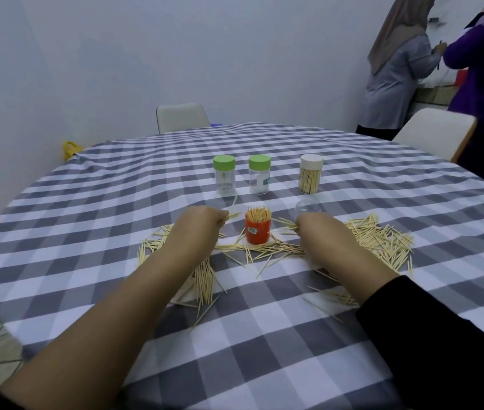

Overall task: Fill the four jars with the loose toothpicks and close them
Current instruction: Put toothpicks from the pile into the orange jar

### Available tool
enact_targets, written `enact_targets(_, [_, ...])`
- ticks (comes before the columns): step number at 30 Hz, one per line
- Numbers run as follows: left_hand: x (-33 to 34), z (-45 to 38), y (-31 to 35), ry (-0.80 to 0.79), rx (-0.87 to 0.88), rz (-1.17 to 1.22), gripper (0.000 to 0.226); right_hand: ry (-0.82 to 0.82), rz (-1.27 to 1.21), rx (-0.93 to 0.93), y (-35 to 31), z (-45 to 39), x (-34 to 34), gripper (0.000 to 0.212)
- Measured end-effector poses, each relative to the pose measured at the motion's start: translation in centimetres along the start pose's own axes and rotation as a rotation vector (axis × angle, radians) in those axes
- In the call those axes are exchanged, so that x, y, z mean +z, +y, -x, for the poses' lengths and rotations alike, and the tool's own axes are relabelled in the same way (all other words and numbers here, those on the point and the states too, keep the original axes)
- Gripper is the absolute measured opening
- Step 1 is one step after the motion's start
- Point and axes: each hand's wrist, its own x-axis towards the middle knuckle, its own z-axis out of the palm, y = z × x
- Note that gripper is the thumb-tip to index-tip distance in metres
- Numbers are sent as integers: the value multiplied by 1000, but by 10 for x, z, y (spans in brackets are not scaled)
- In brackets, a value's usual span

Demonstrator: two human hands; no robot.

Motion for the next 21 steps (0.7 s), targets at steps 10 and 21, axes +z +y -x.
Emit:
enact_targets(10, [5,-21,-2,190,-237,1028,23,112,-983,-74,-6,-18,-19,15])
enact_targets(21, [23,-43,12,292,-276,1347,32,323,-1290,-114,-21,-31,-6,24])
